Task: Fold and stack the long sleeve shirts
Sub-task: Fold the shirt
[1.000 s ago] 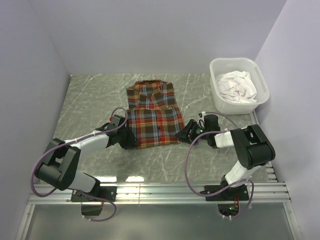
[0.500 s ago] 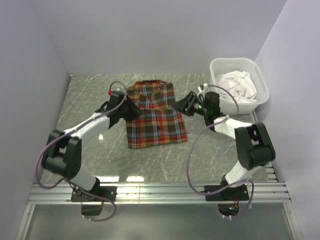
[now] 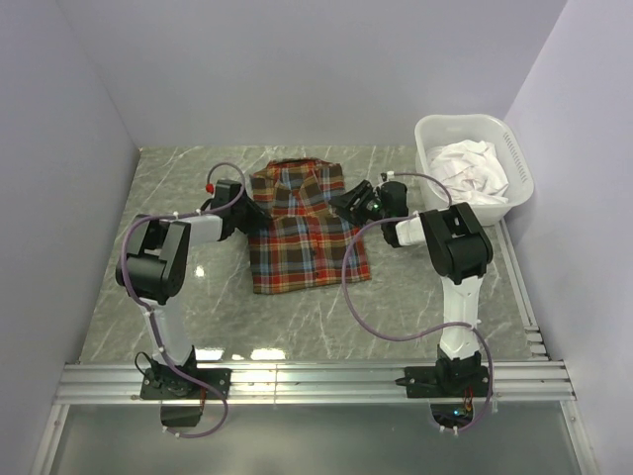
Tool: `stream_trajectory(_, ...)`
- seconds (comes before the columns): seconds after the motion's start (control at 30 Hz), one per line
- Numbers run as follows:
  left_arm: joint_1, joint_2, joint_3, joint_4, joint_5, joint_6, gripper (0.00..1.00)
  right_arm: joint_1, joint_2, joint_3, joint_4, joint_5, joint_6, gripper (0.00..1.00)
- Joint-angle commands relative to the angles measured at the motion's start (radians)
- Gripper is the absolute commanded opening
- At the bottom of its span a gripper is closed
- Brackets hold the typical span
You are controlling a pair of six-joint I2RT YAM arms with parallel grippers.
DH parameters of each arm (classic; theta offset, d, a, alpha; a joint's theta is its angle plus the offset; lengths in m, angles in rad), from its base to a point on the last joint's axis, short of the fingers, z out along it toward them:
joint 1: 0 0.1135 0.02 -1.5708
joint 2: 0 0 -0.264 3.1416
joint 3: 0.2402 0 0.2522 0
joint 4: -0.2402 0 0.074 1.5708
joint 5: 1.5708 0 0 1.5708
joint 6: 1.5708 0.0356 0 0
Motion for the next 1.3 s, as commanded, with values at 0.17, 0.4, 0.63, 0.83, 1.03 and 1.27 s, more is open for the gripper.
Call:
stream_trajectory(0.17,0.012,-0.008,-0.046,0.073,0.006,-0.013,0.37,-0.005,-0.044,-0.038,-0.046,0.107,-0.015,0.57)
stream_trajectory(0.4,0.012,-0.212,-0.037,-0.069,-0.046,0.022,0.5,-0.002,-0.249,-0.087,-0.144,0.126,-0.134,0.57)
stream_trajectory(0.63,-0.049,-0.41,-0.158,-0.166,-0.06,0.034,0.6,0.013,-0.414,-0.309,-0.081,0.12,-0.109,0.57)
stream_trajectory(0.83,-0.103,-0.448,-0.333,-0.145,-0.006,-0.001,0.53,0.021,-0.402,-0.49,0.018,0.134,-0.052,0.57)
stream_trajectory(1.03,-0.104,-0.447,-0.446,-0.142,-0.006,-0.001,0.5,0.023,-0.375,-0.567,-0.009,0.132,-0.058,0.57)
stream_trajectory(1.27,-0.104,-0.476,-0.5,-0.183,-0.001,0.007,0.48,0.027,-0.493,-0.478,-0.124,0.152,-0.124,0.56)
